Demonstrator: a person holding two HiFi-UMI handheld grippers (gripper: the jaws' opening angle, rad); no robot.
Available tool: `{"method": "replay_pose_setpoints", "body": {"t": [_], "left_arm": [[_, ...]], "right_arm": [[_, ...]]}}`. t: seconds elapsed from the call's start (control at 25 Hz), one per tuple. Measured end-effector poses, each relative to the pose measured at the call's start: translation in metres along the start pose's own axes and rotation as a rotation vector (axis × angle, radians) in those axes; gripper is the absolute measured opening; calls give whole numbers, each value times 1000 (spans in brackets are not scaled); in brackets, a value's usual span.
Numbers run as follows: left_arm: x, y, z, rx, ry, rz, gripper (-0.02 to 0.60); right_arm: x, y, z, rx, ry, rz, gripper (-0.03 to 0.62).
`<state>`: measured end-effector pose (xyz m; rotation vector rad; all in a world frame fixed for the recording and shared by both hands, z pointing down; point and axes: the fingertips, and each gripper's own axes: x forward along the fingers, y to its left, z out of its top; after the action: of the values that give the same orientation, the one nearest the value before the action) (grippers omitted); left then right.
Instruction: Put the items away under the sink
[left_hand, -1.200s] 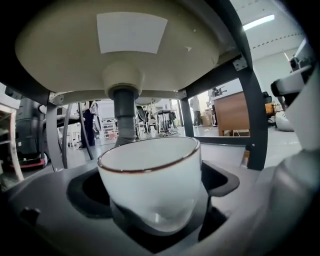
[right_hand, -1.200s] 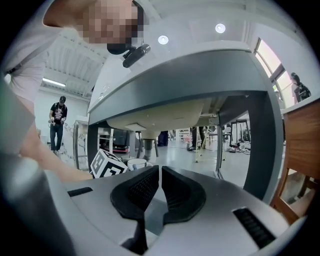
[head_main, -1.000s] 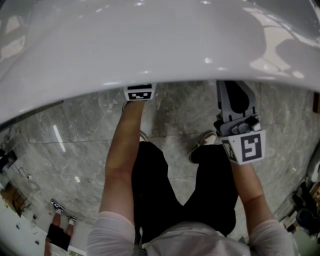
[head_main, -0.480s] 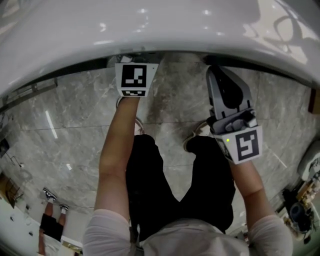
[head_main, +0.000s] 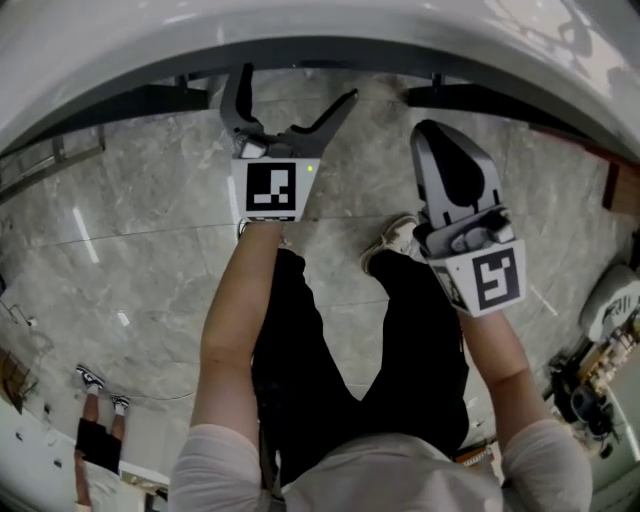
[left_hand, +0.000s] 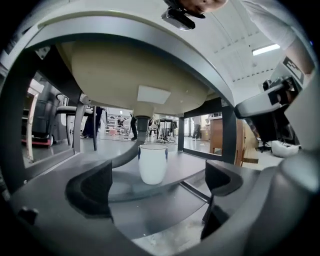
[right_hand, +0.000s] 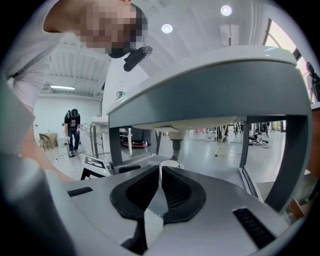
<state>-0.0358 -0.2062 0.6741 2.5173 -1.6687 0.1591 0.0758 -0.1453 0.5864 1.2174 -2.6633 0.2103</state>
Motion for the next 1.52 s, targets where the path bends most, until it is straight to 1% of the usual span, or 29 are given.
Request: {"method": "replay_pose_setpoints", "body": {"t": [0.12,0.24,0.36,0.4,0.48,0.56,0.6,0.64,0.72,0.76,0.84,0.92,1.08,1.16,1.32,1.52], "left_arm": [[-23,2,7,-45,16,8,581],[-46,3,24,-49,13,18,570],[-65,1,44,-45,8,17,501],[-71,0,52,-47,5,19,497],[-85,-4,69,-48,4,22,467],[-100,-11,84,-59,15,28,394],[-108,-15,91,-69,27,27,372],[-115,-20,97,-86,41,24,332],[-128,-26,107,-135,70,20,283],[-133,-26,112,-157,79,24,237],[-144,-23,124,-183,89,42,176],[-151,-22,138,-193,95,53,112],[-155,-29,171,-169,85,57,33],[-159,-31,188,-160,83,68,3],[-168,-32,219,-142,94,86,3],[-184,-36,260,-101,61,93,3]], "right_arm": [[-5,10,9,10,29,1,41],[-15,22,18,26,58,12,41],[-27,34,31,29,77,14,41],[-30,38,38,26,79,17,41],[-35,46,56,13,76,29,41],[-40,52,75,6,63,48,41],[-44,54,83,3,64,54,41],[-48,56,91,1,68,56,41],[-57,58,107,10,64,64,41],[-61,58,115,19,62,66,41],[-72,56,129,24,73,57,41],[-84,51,140,23,82,43,41],[-111,31,162,22,56,26,41],[-122,18,171,20,50,5,41],[-137,2,197,33,18,-36,41],[-151,0,227,-5,-22,-64,41]]}}
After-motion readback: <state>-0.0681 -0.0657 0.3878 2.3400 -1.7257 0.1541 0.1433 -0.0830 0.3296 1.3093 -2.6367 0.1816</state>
